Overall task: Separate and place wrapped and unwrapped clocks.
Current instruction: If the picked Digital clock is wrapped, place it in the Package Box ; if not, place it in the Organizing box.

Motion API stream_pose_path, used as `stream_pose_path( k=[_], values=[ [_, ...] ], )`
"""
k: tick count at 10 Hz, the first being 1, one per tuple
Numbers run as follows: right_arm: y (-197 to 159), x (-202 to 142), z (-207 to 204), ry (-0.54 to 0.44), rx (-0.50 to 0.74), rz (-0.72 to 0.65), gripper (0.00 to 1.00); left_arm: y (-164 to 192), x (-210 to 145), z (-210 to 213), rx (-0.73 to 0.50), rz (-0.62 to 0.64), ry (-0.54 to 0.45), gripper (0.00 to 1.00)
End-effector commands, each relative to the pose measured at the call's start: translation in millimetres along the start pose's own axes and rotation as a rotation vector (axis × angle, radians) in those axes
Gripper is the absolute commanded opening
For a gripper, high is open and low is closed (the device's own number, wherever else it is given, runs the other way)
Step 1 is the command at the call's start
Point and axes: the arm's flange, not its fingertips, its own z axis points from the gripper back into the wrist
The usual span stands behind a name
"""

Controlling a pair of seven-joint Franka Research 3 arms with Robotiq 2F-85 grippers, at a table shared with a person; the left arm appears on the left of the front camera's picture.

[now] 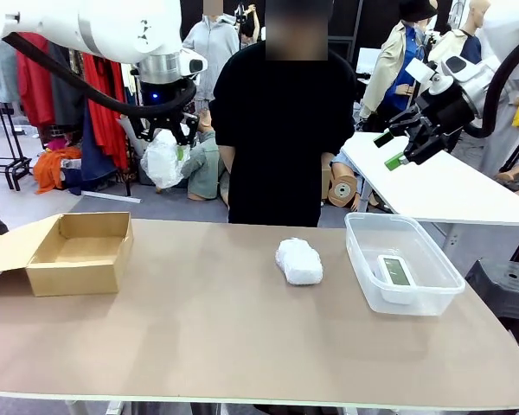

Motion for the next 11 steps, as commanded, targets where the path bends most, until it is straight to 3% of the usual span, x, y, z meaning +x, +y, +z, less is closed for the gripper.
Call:
stream_pose_path(
  k=[1, 7, 10, 11],
  values=[
    [0, 1, 1, 0.000, -0.001, 0.002, 1.00, 28, -10, 18, 0.010, -0.019, 0.010, 0.00],
    [0, 1, 1, 0.000, -0.001, 0.002, 1.00, 112, -38, 27, 0.068, -0.028, -0.006, 0.00],
    [0, 1, 1, 0.000, -0.001, 0.002, 1.00, 137, -63, 3, 0.158, 0.098, 0.061, 0.00],
    [0, 1, 1, 0.000, -0.001, 0.002, 1.00, 141, -69, -12, 0.222, 0.154, 0.025, 0.00]
  ],
)
